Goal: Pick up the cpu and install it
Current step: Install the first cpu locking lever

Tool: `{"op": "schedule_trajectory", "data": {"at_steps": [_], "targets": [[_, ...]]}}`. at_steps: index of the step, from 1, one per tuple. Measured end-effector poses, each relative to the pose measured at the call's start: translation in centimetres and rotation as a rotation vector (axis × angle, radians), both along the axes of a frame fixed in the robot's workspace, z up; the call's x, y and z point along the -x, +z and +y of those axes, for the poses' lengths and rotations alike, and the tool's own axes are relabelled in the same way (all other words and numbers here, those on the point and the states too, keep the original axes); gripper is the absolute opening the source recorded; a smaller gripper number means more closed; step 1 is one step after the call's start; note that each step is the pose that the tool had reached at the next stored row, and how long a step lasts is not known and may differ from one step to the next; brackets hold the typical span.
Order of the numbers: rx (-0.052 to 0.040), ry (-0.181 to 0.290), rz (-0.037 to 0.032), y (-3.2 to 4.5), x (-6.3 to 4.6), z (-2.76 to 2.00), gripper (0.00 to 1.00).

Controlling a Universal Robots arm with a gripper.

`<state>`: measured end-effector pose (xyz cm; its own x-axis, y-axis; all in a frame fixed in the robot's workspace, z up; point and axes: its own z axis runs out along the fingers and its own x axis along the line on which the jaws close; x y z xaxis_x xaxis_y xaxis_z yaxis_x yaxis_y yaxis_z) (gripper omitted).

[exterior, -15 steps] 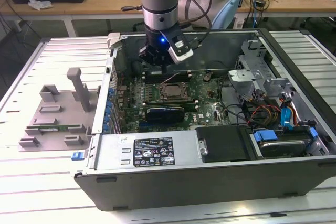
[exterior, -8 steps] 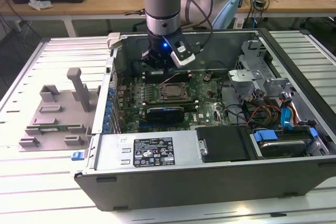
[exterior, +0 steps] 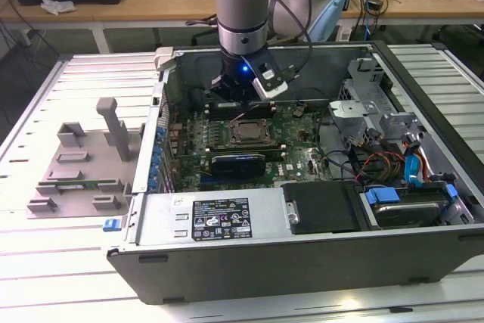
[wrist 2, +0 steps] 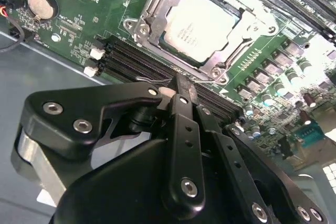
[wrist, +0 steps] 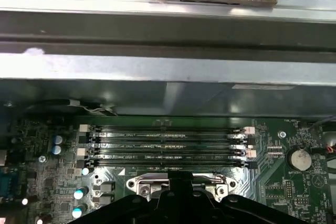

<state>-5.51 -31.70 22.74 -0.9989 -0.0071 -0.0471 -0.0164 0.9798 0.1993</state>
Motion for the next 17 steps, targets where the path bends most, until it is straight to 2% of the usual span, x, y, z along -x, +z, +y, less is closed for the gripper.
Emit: {"op": "schedule_trajectory", "data": {"at_steps": [2,3,5,7,10,12,17], "targets": [[0.0005,-0.006,0.0,-0.2,0.0,0.54,0.11],[0.0103,-0.008,-0.0002,-0.41,0.0,0.75,0.11],[0.0153,-0.009,-0.001,-0.57,0.0,0.88,0.11],[0.016,-0.01,-0.0027,-0.71,0.0,1.02,0.11],[0.0181,-0.012,-0.0089,-1.04,0.0,1.19,0.11],[0.0232,-0.014,-0.0178,-1.41,0.0,1.19,0.11],[0.0264,-0.017,-0.0293,-1.78,0.0,1.28,0.11]]}}
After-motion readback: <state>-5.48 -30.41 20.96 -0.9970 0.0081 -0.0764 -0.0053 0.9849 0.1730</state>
